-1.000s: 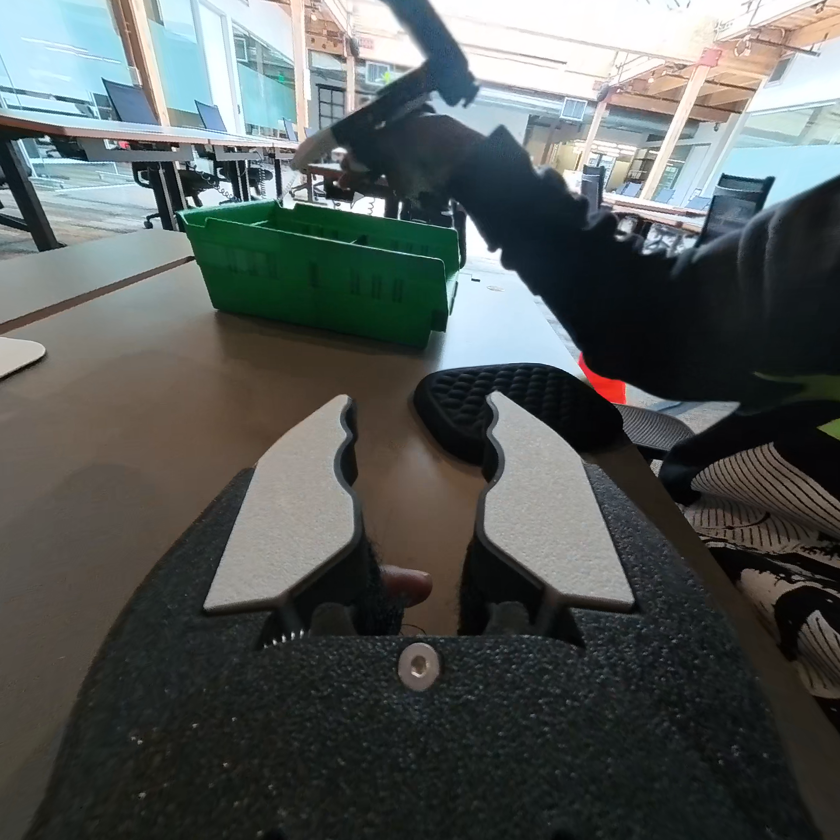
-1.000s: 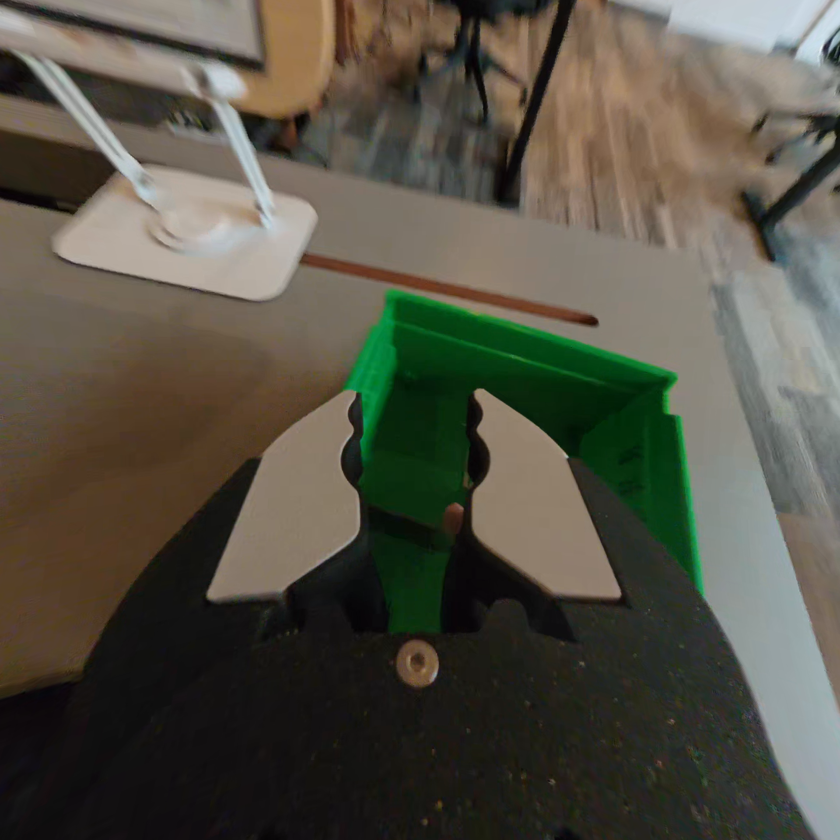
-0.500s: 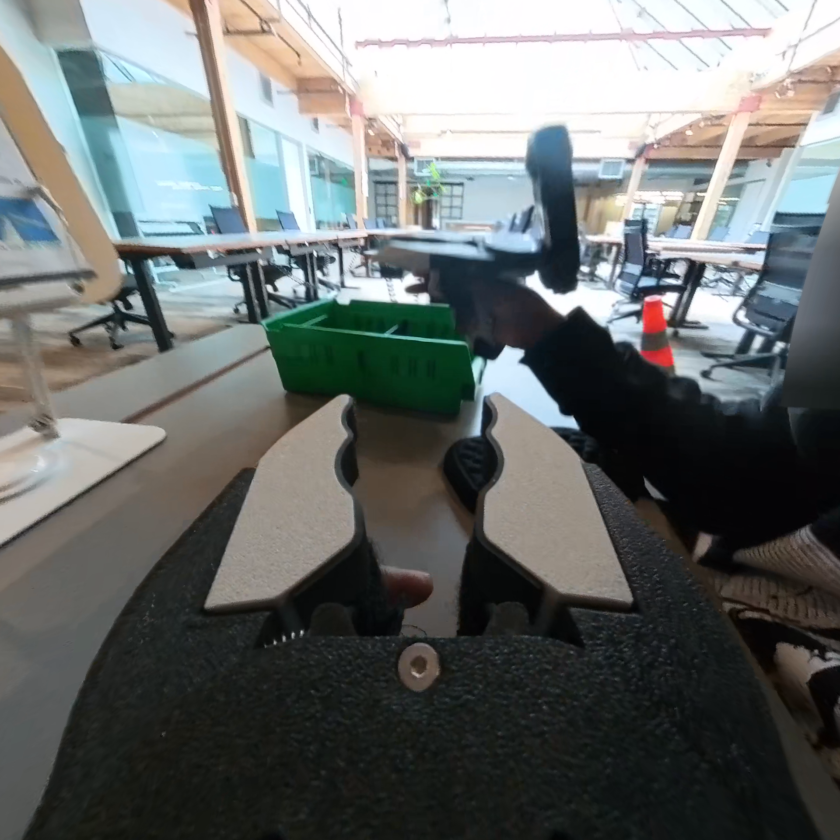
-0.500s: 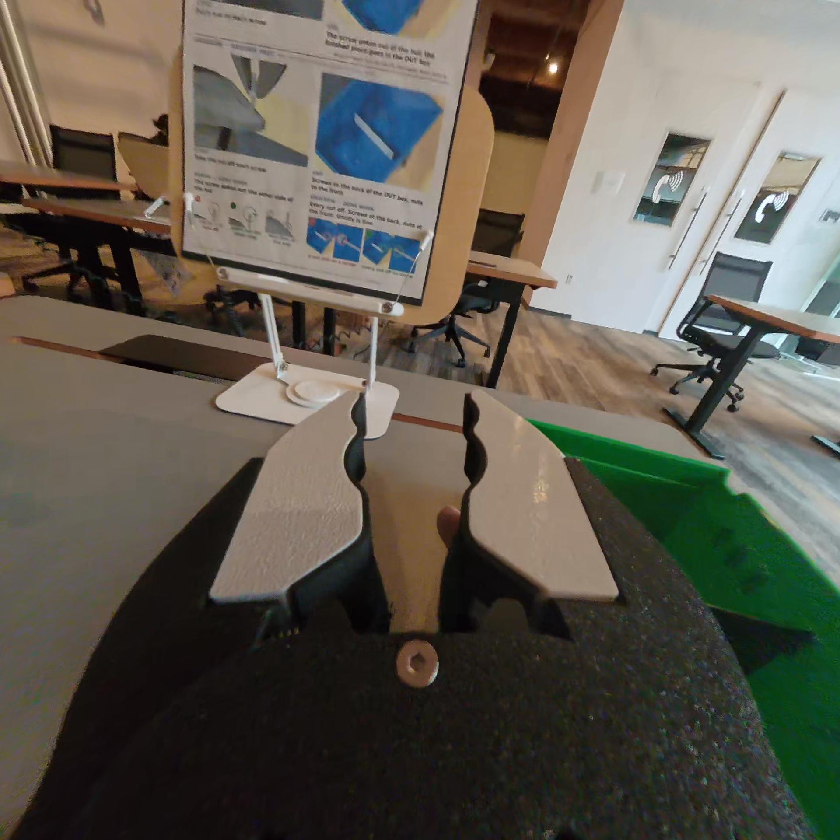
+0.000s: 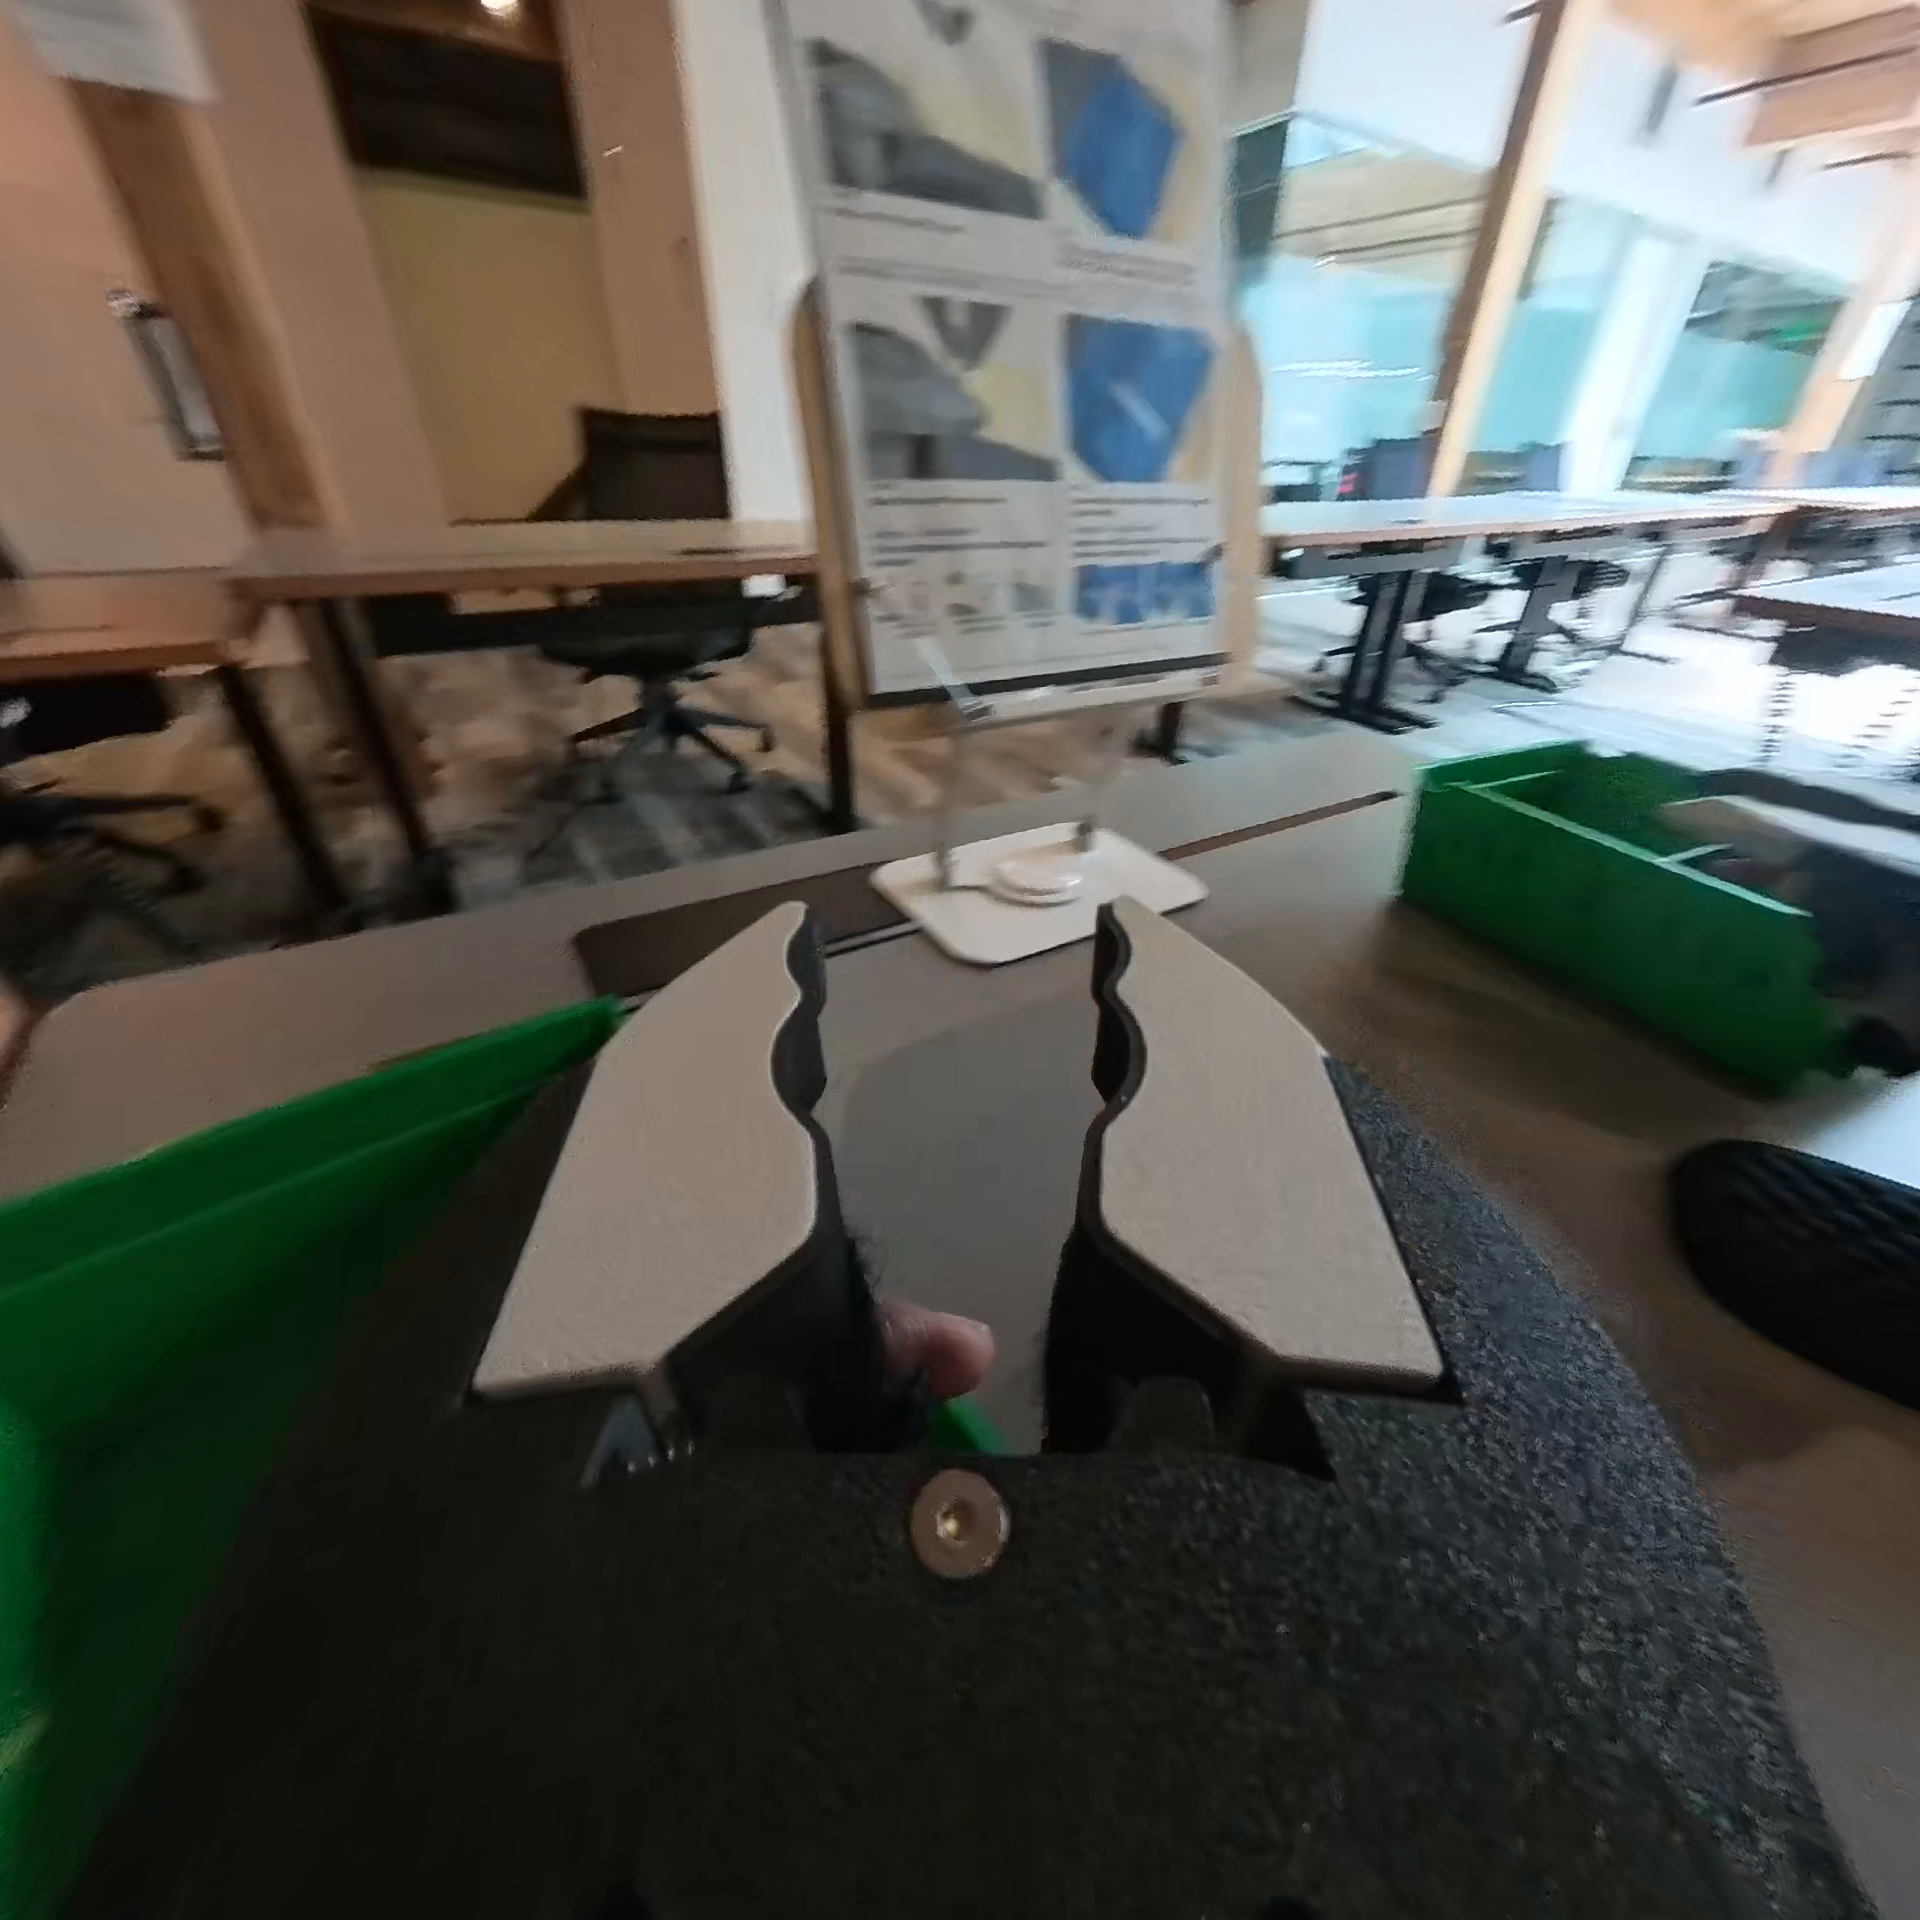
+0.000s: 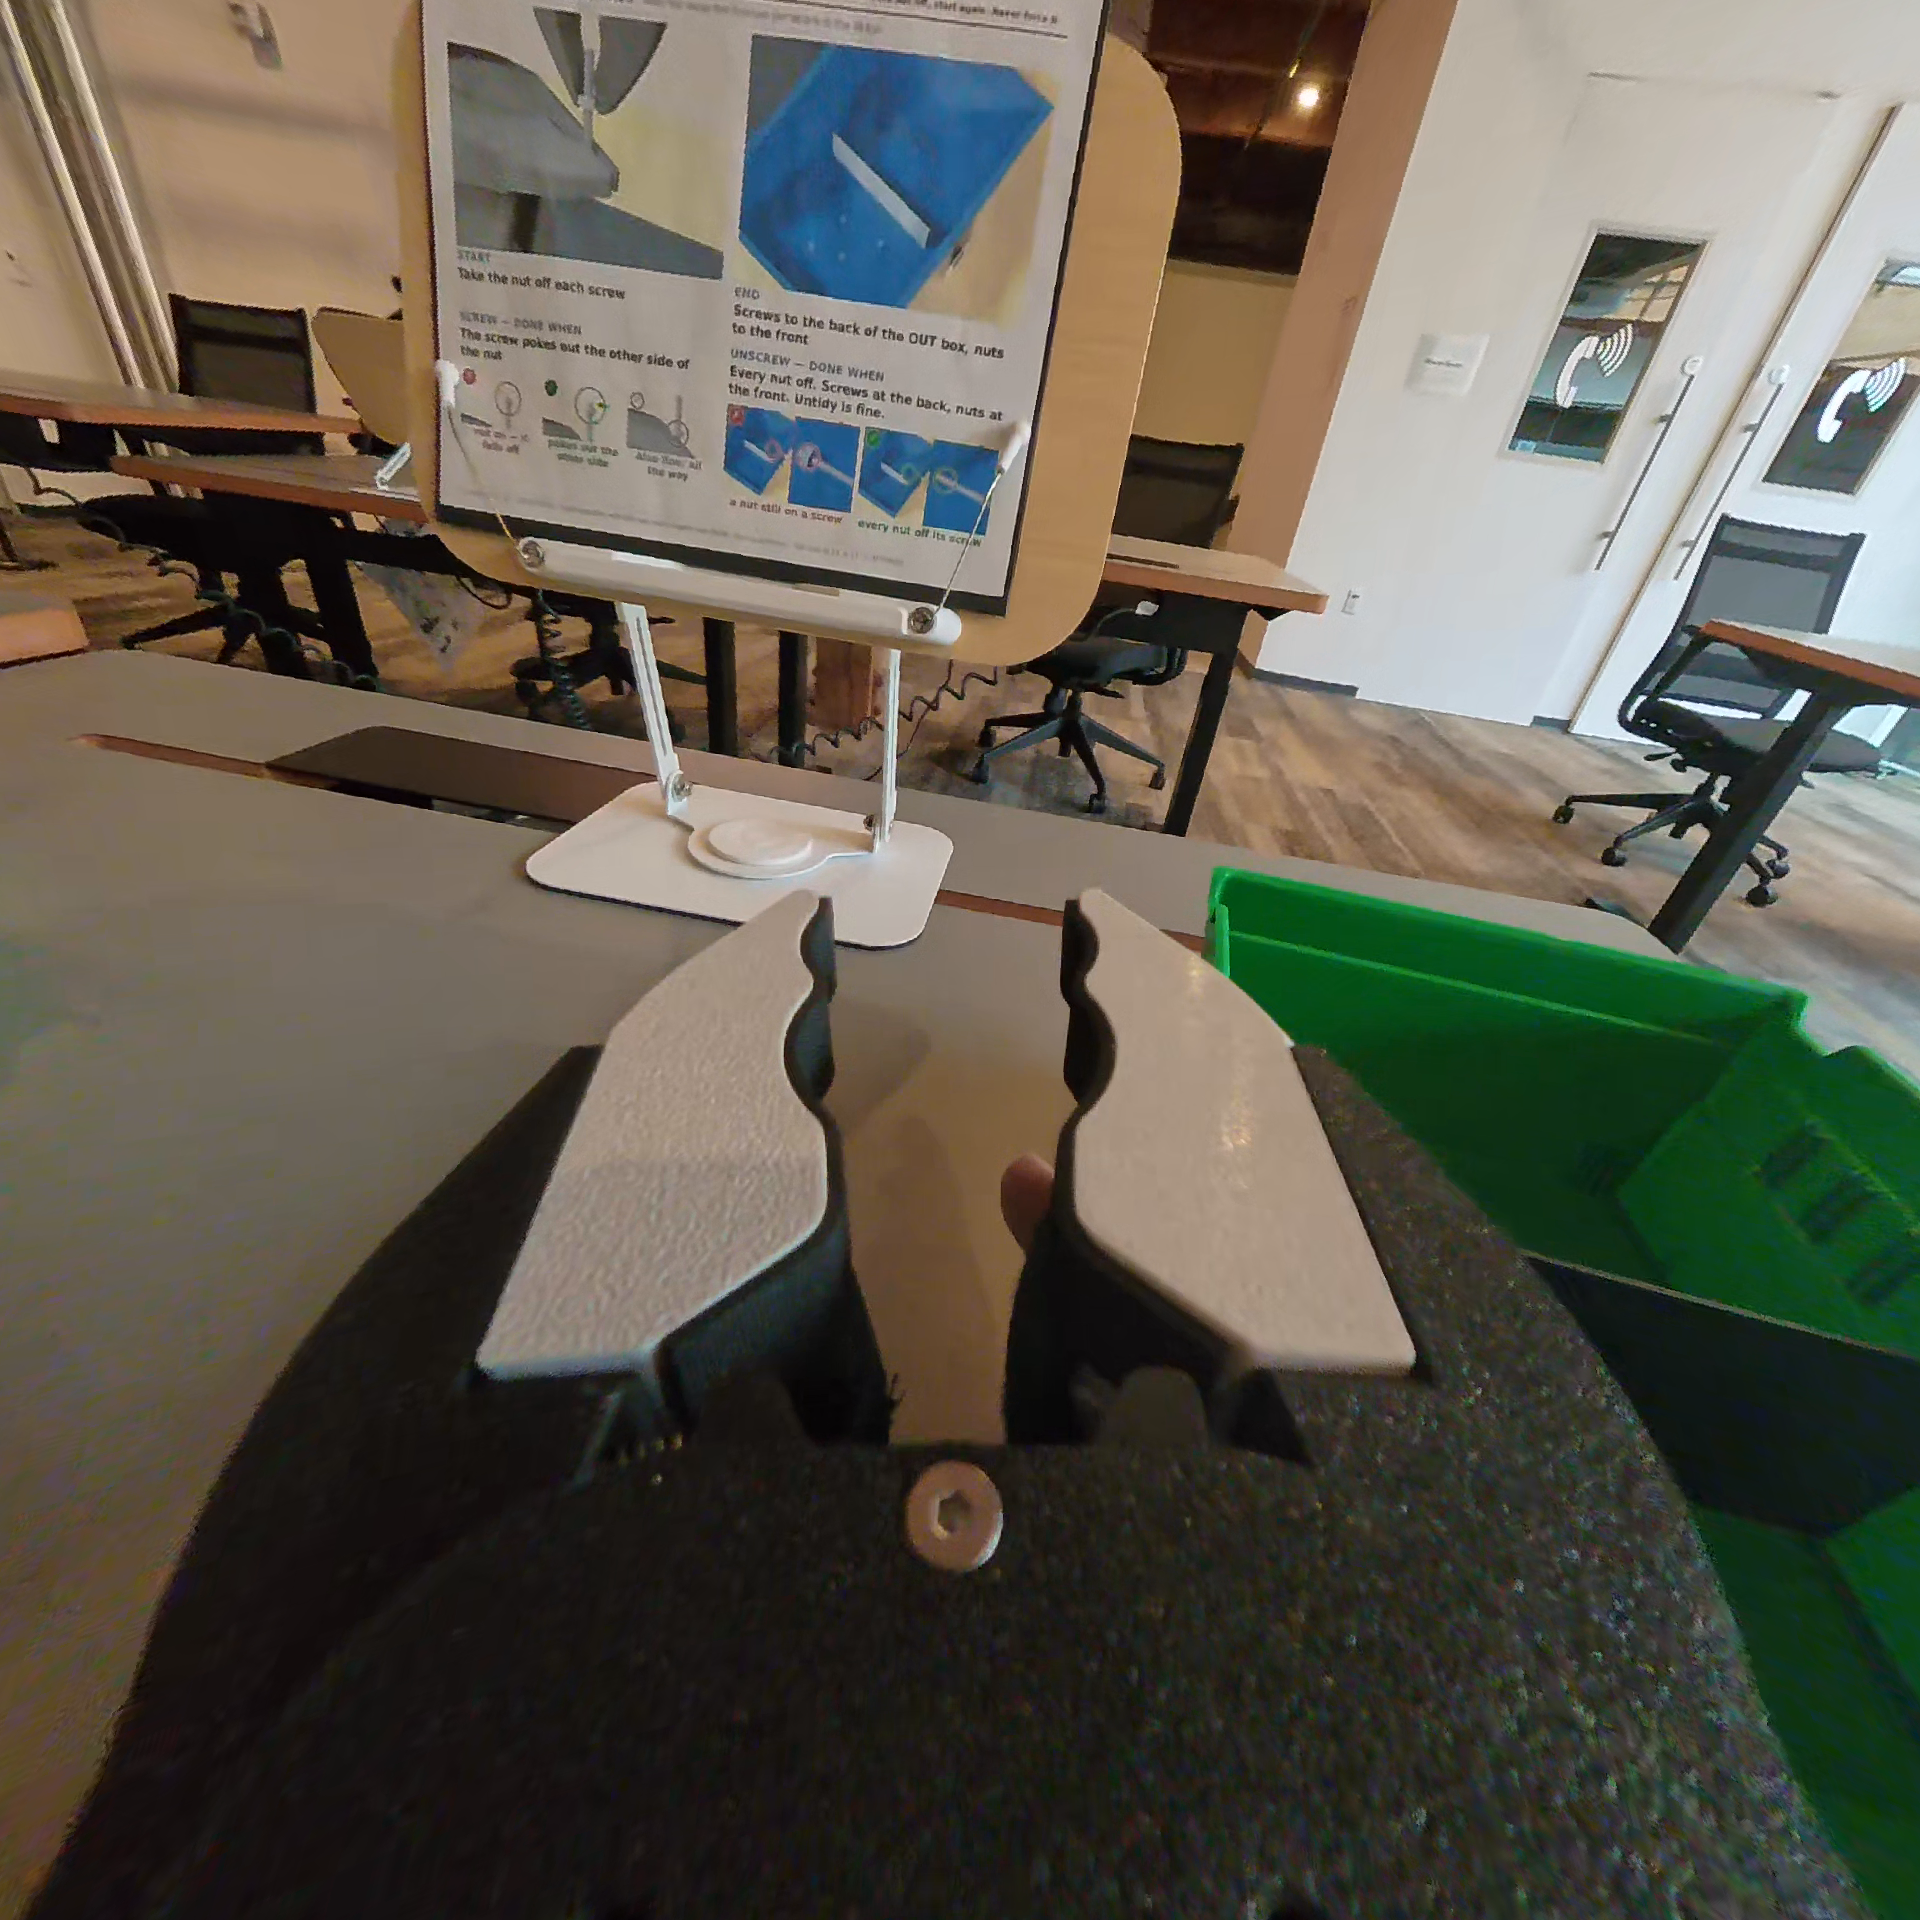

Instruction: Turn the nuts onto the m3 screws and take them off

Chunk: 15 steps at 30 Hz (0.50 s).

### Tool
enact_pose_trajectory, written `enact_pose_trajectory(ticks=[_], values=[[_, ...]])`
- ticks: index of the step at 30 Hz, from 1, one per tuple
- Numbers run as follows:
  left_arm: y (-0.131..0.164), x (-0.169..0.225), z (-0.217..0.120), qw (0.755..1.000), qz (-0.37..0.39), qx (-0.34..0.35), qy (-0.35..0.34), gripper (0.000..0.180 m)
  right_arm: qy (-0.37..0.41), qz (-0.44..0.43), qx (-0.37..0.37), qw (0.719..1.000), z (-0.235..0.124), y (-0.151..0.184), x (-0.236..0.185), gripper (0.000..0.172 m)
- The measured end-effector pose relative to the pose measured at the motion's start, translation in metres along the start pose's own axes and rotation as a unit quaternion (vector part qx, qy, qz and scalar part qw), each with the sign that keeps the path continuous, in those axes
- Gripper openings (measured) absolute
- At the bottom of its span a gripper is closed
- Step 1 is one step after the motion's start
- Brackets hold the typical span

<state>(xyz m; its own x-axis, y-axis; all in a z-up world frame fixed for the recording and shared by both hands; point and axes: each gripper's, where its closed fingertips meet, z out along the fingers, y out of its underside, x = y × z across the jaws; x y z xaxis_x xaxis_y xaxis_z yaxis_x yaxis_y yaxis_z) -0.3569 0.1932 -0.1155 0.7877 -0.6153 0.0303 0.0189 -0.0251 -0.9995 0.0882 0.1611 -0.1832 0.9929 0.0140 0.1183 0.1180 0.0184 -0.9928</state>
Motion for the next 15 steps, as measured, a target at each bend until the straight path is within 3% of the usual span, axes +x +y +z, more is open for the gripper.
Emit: enact_pose_trajectory(ticks=[6, 15], values=[[0.037, -0.075, -0.012, 0.987, -0.040, -0.112, -0.105, 0.053, -0.002, 0.002, 0.000, 1.000, -0.001, 0.000, 0.000, 0.041], [0.102, -0.142, -0.015, 0.937, -0.072, -0.287, -0.184, 0.046, -0.003, 0.008, 0.001, 1.000, -0.003, -0.001, 0.002, 0.041]])
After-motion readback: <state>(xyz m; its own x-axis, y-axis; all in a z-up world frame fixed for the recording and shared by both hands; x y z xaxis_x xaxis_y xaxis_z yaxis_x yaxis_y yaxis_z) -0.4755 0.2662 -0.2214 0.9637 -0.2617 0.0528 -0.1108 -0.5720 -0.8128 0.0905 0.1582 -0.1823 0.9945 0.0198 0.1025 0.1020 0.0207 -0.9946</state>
